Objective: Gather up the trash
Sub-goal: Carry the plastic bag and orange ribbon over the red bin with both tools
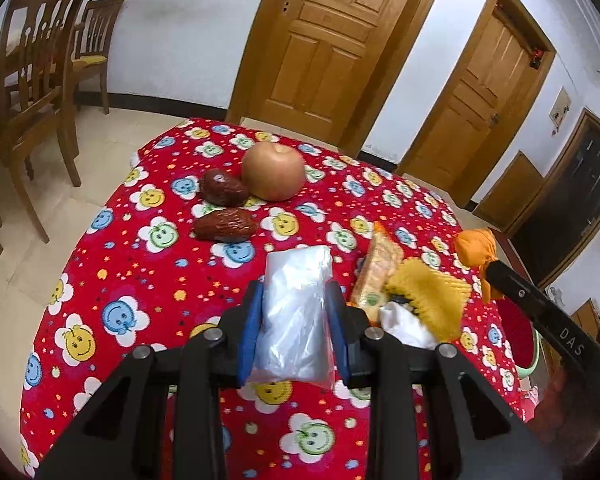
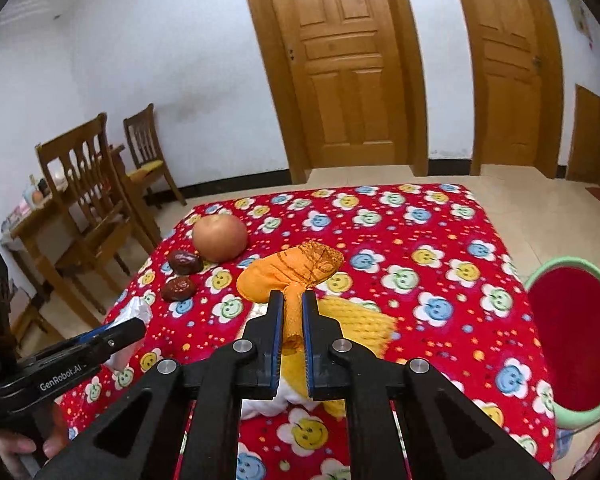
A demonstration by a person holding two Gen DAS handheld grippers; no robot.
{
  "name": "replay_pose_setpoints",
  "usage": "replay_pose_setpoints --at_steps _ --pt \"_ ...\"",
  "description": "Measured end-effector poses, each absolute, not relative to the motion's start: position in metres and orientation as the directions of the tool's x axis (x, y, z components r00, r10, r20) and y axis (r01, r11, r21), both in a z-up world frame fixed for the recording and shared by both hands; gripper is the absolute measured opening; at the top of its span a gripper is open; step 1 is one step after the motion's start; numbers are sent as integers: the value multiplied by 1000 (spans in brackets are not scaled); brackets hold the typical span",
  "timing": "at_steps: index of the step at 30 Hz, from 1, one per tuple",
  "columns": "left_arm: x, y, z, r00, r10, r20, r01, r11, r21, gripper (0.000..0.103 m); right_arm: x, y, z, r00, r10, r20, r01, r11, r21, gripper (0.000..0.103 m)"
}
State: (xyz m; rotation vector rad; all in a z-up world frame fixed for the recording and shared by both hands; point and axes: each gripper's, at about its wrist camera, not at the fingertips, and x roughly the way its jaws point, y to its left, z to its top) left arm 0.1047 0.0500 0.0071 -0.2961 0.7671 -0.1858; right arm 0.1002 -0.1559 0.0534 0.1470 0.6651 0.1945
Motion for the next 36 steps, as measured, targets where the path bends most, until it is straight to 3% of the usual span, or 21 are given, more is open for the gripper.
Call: replay_pose_setpoints --at_steps 22,36 --pt "103 -71 42 625 -453 -636 311 891 -330 31 35 -287 64 827 42 -561 139 951 276 9" --pt "105 -155 40 556 -500 -664 425 858 -289 31 14 -356 50 818 -69 -571 281 914 293 9"
